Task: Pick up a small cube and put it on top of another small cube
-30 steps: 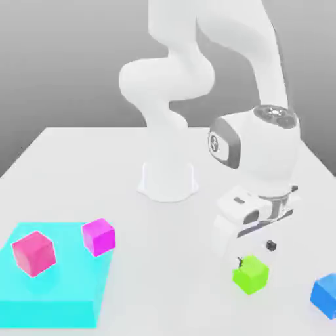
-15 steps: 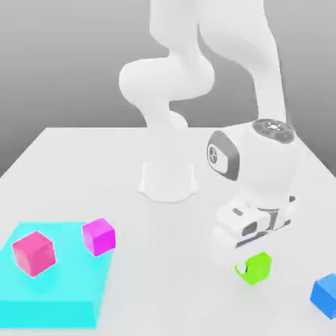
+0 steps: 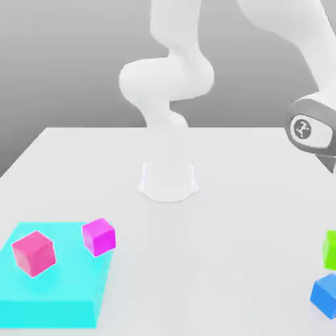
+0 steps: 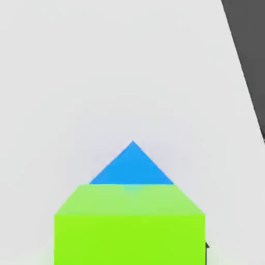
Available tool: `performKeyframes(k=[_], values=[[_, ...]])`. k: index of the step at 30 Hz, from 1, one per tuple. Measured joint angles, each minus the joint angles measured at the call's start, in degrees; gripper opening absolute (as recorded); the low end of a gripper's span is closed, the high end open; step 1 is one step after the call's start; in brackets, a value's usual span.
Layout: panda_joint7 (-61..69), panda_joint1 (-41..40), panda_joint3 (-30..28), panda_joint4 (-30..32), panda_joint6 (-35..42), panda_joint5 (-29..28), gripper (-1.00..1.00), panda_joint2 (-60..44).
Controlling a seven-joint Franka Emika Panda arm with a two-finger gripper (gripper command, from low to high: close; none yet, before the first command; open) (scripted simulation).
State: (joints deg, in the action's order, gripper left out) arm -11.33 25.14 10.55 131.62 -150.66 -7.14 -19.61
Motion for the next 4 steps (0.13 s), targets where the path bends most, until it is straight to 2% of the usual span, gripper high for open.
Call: performKeyframes(k=[1, 4], values=[[-0.35, 0.38, -0.47, -0.17, -1.51, -0.64, 1.0, -1.7], [-0.35, 0.38, -0.47, -0.17, -1.51, -0.64, 1.0, -1.7]])
